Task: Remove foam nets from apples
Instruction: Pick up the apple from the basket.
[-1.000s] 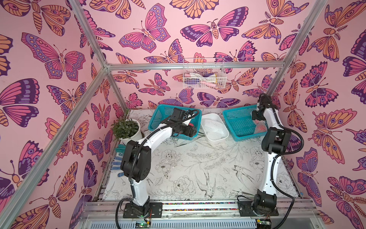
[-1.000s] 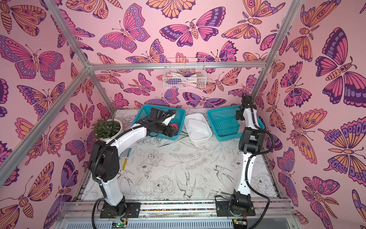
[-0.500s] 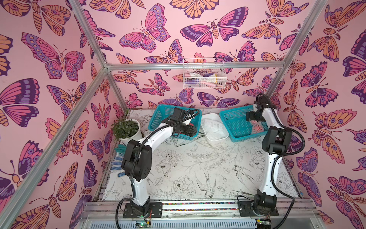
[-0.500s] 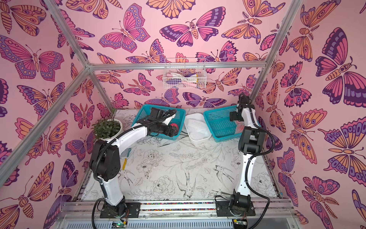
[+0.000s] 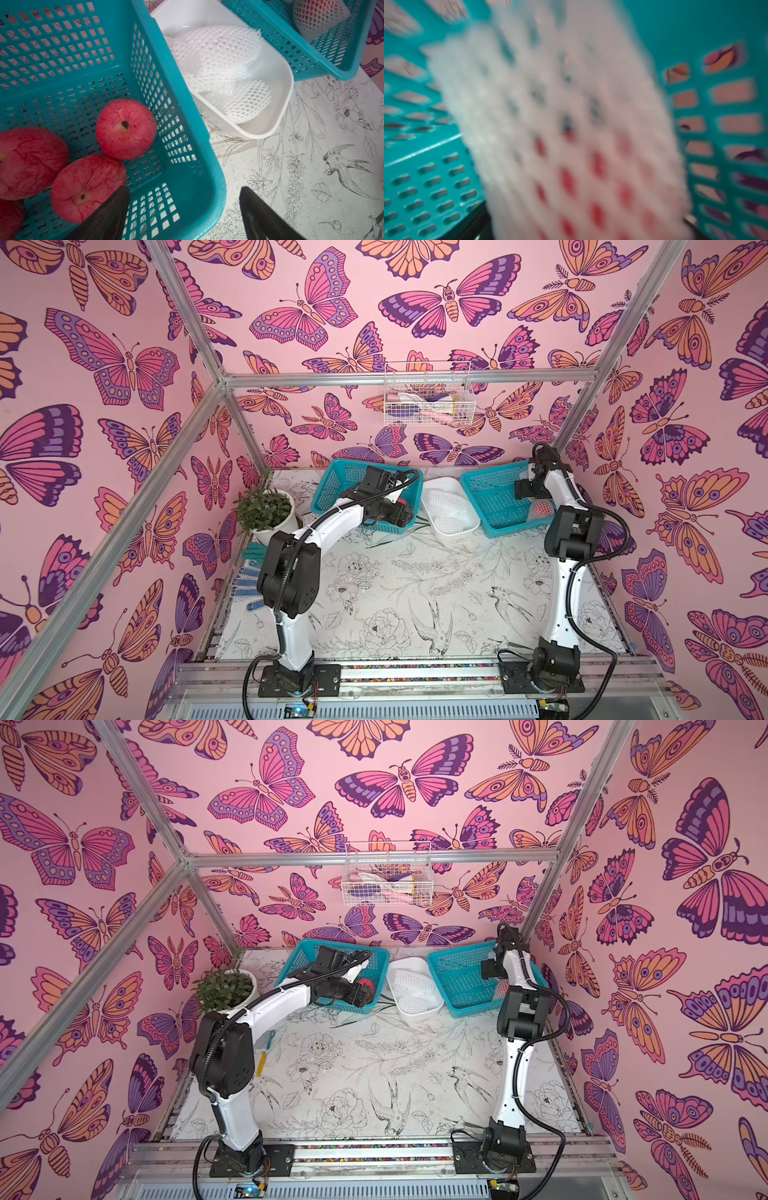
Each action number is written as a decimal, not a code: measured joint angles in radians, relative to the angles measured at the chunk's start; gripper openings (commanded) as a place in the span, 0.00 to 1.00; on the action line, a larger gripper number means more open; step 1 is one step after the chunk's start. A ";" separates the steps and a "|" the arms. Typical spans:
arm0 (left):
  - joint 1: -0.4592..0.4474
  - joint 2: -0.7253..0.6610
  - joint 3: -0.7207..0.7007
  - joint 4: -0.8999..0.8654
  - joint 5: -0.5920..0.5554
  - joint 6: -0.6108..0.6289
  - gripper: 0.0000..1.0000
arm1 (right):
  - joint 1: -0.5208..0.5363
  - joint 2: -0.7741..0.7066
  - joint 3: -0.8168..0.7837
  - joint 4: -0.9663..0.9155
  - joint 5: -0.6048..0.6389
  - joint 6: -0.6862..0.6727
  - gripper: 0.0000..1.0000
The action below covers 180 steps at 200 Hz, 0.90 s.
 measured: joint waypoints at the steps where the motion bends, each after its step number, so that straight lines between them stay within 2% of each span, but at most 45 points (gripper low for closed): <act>1: 0.000 0.000 0.000 0.000 0.000 0.000 0.85 | 0.000 0.000 0.001 0.001 0.000 -0.001 0.99; 60: -0.006 0.000 0.013 -0.019 -0.007 0.000 0.85 | 0.003 0.018 0.002 0.064 0.013 -0.007 0.98; 116: -0.016 0.000 0.024 -0.031 -0.024 0.000 0.85 | 0.002 0.021 0.002 0.108 0.002 -0.008 0.62; 138: -0.019 0.000 0.025 -0.032 -0.027 0.000 0.85 | 0.003 0.020 -0.011 0.135 -0.012 -0.010 0.58; 180: -0.020 0.000 0.025 -0.042 -0.029 0.000 0.85 | 0.003 -0.058 -0.167 0.238 -0.029 -0.036 0.54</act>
